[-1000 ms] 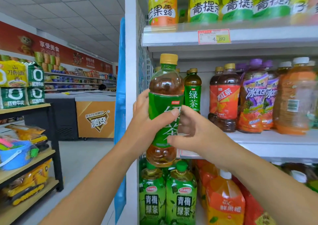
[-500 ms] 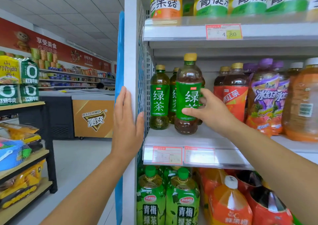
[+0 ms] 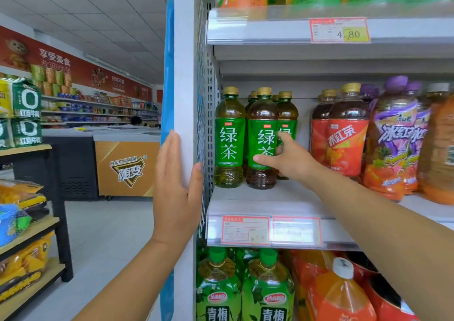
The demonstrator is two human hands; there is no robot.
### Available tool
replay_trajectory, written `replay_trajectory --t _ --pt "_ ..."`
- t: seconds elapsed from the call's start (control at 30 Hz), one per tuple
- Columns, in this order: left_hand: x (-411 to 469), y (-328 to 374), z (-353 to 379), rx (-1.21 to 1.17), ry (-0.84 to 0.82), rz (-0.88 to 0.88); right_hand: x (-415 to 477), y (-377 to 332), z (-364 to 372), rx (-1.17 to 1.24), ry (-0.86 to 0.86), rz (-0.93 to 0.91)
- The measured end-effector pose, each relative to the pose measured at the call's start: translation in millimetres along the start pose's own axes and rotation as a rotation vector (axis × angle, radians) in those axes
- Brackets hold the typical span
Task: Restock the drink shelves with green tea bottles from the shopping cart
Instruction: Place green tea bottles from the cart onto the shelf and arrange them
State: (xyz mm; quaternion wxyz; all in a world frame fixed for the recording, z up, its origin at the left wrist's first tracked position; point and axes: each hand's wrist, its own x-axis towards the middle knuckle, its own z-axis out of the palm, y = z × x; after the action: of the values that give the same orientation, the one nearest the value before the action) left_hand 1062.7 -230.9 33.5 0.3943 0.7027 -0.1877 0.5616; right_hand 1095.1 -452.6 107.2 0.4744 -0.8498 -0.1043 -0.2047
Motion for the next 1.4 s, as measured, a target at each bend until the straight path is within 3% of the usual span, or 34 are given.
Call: replay_trajectory --t 0.47,0.63,0.73,0.83,0.93,1.03,1.13,1.3,1.4 --pt "2.1 -2.8 0.5 0.032 0.028 0.052 -4.5 -1.9 1.0 -0.031 0.013 0.027" --pt "-3.6 9.4 -16.1 0.021 -0.052 0.024 -85.4 -20.2 -35.2 -0.129 0.378 -0.272" --pt "-38.4 27.8 -31.0 0.041 -0.035 0.114 -157.6 1.6 -52.7 -0.151 0.287 -0.346" --pt "-109.0 62.3 -30.4 -0.152 -0.386 0.154 -234.3 49.4 -64.1 -0.265 0.03 -0.16" --pt "-187.9 89.9 -28.4 -0.341 -0.812 0.065 -302.1 102.2 -68.0 -0.348 -0.26 0.11" --pt "-251.8 105.3 -28.8 -0.489 -1.243 -0.122 -353.4 137.6 -73.9 -0.425 -0.555 0.353" --pt "-300.4 115.5 -32.6 -0.579 -1.572 -0.28 -392.7 154.0 -69.7 -0.416 -0.884 0.544" --pt "-339.9 105.1 -36.4 -0.553 -1.967 -0.402 -425.4 160.5 -42.0 -0.305 -1.247 0.652" --pt "-337.8 99.3 -32.2 -0.56 -2.168 -0.453 -440.0 172.5 -14.6 -0.358 -1.224 0.503"
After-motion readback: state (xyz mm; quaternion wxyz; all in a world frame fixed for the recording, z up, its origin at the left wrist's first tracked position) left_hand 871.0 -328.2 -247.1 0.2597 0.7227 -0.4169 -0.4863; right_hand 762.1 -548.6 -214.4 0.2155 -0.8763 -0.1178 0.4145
